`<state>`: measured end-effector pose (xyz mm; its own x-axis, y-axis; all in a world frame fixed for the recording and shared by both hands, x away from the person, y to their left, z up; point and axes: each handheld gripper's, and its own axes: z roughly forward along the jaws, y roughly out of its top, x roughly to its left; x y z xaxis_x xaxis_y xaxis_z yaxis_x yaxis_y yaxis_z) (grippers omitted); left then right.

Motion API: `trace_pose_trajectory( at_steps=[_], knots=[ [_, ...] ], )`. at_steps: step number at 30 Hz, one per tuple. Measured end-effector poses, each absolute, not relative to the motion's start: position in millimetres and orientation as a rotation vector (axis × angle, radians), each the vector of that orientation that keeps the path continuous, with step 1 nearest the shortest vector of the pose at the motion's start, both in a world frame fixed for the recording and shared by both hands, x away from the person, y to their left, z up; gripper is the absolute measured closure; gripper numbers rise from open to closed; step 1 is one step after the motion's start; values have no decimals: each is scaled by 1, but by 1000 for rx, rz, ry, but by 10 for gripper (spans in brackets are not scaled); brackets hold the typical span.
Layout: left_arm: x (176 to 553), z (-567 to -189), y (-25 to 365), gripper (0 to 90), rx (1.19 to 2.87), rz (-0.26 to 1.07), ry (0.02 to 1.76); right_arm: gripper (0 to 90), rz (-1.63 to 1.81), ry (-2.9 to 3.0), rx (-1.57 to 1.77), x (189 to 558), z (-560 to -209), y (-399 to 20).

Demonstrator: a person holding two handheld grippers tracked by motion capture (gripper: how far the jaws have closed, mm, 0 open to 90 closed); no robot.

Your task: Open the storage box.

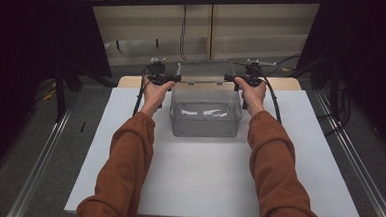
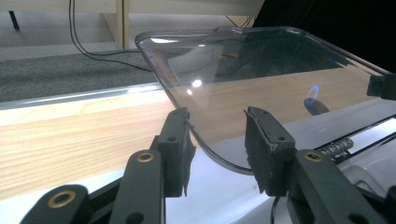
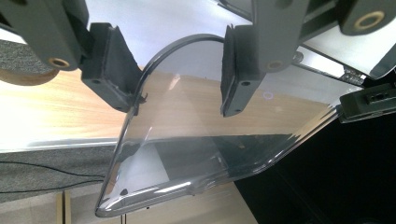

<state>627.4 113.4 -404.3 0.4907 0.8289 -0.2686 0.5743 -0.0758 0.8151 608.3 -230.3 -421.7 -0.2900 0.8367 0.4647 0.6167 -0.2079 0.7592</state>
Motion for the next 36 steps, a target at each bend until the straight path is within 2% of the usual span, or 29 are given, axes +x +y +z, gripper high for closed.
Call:
trace_pose_trajectory(
  at_steps=[7,13,14,18,23,27,36],
  knots=[
    [628,-406,113,591,1760,333,1191,451,1486,1808,1711,609,-423,-228],
    [630,-411,112,553,1748,341,1185,379,1415,1802,1672,609,-423,-226],
    [631,-412,113,523,1724,342,1193,432,1438,1807,1670,608,-423,-226],
    [632,-414,117,392,1717,377,1216,350,1438,1778,1679,609,-424,-228],
    [632,-410,119,266,1690,424,1190,311,1440,1770,1627,607,-423,-227],
    [627,-404,116,228,1721,471,1121,265,1450,1744,1567,603,-417,-229],
    [622,-395,120,101,1736,513,1071,77,1408,1743,1435,590,-408,-227]
  ],
)
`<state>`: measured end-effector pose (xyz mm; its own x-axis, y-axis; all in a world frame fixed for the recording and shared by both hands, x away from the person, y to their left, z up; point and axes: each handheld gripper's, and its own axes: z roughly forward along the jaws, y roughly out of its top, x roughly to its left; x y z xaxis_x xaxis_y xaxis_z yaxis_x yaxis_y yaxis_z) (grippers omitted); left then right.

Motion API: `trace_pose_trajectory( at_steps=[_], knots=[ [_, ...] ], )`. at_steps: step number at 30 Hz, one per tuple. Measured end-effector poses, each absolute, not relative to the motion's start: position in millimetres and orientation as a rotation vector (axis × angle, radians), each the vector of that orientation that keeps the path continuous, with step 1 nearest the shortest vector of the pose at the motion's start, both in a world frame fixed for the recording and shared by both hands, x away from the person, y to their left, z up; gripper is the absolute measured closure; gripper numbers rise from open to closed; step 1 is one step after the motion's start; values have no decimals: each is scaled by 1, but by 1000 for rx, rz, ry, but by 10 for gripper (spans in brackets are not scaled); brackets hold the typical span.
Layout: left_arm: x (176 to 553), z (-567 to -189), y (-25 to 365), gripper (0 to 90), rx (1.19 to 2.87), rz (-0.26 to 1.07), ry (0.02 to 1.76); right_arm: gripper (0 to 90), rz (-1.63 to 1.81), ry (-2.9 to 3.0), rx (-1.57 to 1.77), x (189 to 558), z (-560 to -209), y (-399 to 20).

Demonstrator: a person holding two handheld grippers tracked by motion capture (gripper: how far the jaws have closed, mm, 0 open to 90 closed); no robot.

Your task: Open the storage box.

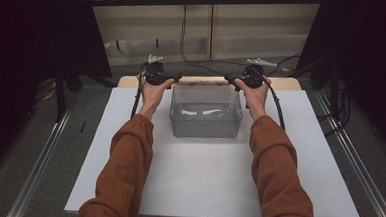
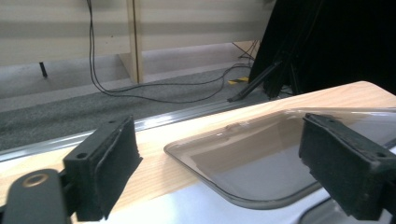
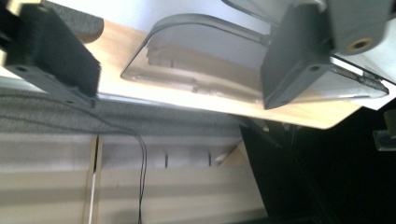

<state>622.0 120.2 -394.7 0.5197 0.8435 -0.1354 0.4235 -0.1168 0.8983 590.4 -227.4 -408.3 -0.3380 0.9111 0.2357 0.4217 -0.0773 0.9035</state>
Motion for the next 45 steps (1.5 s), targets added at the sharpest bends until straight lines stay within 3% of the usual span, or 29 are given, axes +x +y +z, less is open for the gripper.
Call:
trace_pose_trajectory(
  at_steps=[5,13,45],
  knots=[
    [613,-389,120,50,1749,502,1039,56,1417,1732,1404,583,-406,-227],
    [593,-391,123,43,1728,540,938,40,1383,1721,1304,569,-403,-226],
    [533,-395,138,21,1625,584,867,15,1363,1644,1130,499,-392,-239]
  ],
)
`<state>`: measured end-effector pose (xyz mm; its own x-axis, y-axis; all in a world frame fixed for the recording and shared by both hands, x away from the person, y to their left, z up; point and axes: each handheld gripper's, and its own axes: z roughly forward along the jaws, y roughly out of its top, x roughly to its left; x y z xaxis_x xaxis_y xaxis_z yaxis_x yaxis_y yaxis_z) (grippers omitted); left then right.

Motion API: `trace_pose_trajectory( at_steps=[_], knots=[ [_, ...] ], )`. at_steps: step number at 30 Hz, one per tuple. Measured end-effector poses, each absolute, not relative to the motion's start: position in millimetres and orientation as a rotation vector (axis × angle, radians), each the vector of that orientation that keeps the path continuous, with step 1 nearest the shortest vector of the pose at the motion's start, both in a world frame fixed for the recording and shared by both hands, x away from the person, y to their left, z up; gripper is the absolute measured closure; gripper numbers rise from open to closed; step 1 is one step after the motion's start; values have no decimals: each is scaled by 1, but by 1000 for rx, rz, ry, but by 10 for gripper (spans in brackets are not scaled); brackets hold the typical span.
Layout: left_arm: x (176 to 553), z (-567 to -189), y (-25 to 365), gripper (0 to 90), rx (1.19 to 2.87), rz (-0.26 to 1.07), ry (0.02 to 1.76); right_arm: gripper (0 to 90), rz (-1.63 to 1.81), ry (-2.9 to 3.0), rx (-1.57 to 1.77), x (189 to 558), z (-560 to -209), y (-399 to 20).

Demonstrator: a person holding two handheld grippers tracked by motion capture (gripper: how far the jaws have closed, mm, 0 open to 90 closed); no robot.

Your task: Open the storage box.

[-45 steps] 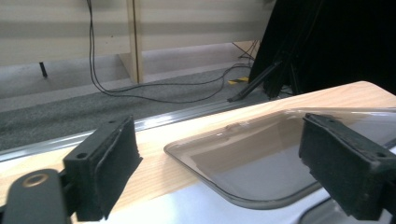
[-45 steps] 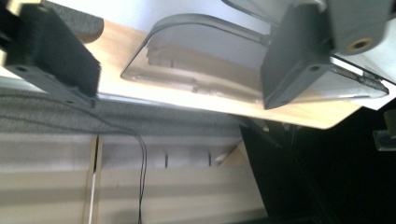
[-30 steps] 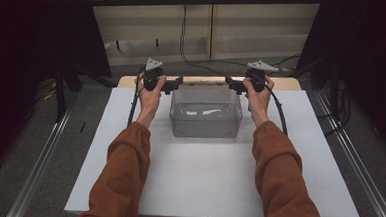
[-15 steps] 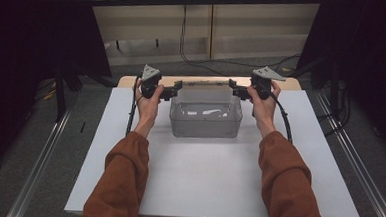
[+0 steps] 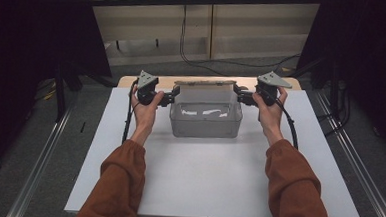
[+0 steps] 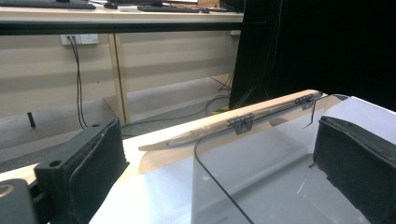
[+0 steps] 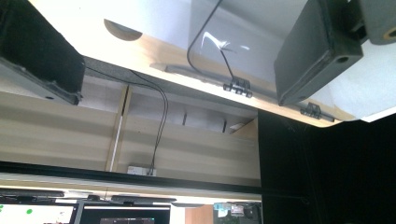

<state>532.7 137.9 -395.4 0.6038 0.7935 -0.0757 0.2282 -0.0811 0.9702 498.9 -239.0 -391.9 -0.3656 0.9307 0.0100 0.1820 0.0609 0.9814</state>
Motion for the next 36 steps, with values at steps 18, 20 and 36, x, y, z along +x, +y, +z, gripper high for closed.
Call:
trace_pose_trajectory(
  at_steps=[18,20,36],
  knots=[
    [494,-394,149,28,1586,614,806,0,1324,1654,1090,463,-402,-236],
    [491,-393,151,28,1587,614,803,0,1322,1647,1115,458,-405,-238],
    [450,-406,163,23,1568,634,838,0,1303,1584,1117,409,-413,-252]
  ],
)
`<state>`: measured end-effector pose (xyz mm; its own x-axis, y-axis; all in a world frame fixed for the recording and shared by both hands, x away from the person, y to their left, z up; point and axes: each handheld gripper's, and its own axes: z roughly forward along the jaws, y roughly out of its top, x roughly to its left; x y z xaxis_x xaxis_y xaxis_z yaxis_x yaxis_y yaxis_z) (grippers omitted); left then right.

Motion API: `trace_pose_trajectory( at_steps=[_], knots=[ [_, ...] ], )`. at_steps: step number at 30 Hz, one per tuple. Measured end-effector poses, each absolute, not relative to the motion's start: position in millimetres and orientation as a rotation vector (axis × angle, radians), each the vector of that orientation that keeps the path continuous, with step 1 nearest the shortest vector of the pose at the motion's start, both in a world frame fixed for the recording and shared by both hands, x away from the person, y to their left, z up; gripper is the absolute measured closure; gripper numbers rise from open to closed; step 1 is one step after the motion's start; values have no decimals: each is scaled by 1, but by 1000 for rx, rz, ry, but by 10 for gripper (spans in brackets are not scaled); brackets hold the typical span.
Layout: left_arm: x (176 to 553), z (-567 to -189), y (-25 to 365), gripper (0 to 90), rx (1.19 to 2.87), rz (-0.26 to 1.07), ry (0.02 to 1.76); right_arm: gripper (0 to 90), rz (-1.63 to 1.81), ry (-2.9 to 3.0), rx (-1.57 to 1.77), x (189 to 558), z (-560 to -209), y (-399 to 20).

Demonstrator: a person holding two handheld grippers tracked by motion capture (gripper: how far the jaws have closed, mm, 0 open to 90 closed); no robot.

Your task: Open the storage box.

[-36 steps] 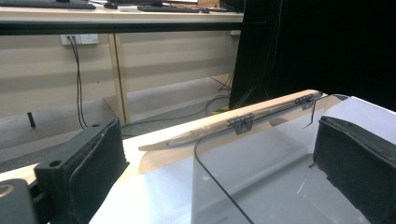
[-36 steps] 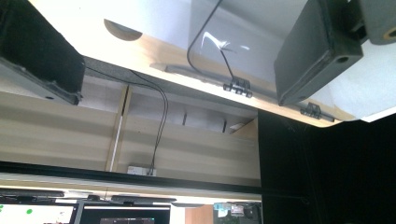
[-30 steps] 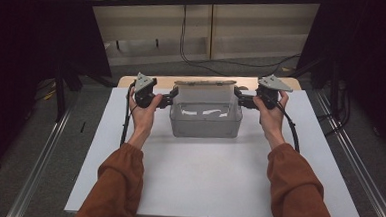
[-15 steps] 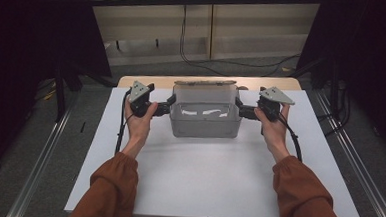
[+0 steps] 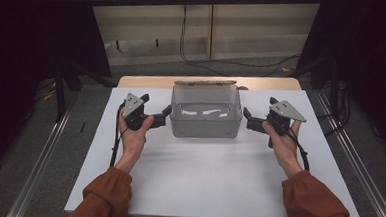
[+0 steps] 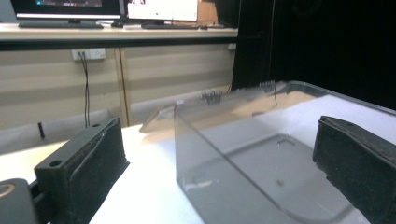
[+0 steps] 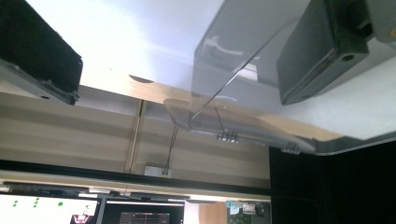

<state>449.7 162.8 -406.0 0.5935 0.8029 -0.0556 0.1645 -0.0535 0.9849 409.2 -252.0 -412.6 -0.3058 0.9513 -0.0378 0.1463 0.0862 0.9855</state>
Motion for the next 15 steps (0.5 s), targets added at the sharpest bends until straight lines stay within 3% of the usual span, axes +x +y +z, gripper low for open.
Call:
trace_pose_trajectory(
  at_steps=[15],
  knots=[
    [401,-424,185,27,1551,655,854,0,1302,1560,1134,372,-422,-260]
  ],
)
